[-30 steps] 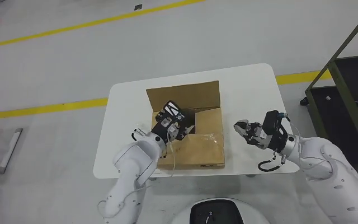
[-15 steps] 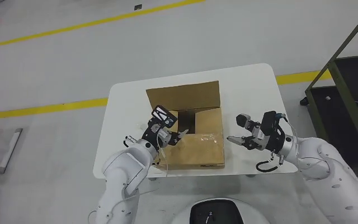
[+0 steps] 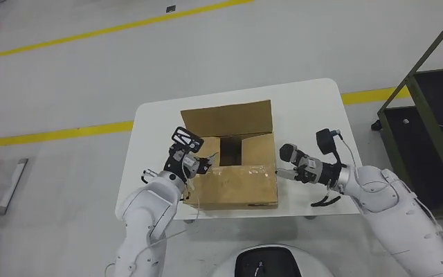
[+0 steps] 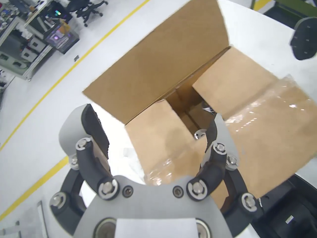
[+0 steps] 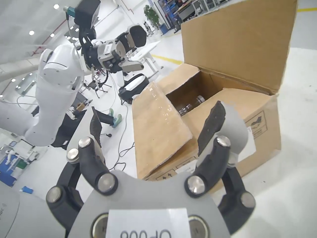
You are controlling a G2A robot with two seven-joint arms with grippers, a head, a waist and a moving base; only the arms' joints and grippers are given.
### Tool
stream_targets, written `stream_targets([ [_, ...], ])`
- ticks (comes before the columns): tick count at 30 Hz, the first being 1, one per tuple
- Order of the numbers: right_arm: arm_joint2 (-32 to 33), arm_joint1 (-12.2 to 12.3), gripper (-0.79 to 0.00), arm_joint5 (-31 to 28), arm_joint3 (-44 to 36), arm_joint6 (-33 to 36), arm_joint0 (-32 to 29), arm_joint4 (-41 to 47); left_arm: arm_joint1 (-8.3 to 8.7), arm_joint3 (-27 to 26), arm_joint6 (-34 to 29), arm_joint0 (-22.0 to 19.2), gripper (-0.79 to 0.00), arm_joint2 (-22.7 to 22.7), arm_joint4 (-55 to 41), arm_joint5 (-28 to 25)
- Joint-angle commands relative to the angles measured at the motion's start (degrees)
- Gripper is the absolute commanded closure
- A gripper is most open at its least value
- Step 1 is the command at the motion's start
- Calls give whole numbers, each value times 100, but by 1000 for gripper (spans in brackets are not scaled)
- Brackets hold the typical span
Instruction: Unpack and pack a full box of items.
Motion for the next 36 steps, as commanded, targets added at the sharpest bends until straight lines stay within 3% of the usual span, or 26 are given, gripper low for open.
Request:
stream_targets([
  [1, -53, 11, -785, 46, 117, 190, 90, 127, 4, -31, 29, 47, -785, -95, -57, 199],
  [10, -436, 7, -785, 171, 500, 543, 452, 216, 19, -45, -40, 94, -785, -185, -107, 313],
  [11, -478, 3, -708, 156, 528, 540, 475, 218, 19, -45, -40, 94, -785, -185, -107, 313],
  [12, -524, 2, -440, 159, 563, 573, 498, 208, 19, -45, -40, 94, -785, -185, -107, 313],
  [13, -545, 3, -382, 167, 586, 579, 531, 182, 19, -45, -40, 94, -785, -185, -107, 313],
  [20, -667, 19, -354, 159, 648, 641, 628, 134, 19, -45, -40, 94, -785, -185, -107, 313],
  [22, -706, 30, -252, 108, 618, 712, 619, 172, 19, -45, -40, 94, -785, -185, -107, 313],
  [30, -801, 100, -308, 135, 433, 1172, 589, 304, 19, -45, -40, 94, -785, -185, -107, 313],
  [32, -832, 119, -357, 164, 362, 1303, 586, 341, 19, -45, -40, 94, -785, -185, -107, 313],
  [36, -893, 152, -357, 180, 214, 1539, 576, 591, 19, -45, -40, 94, -785, -185, -107, 313],
])
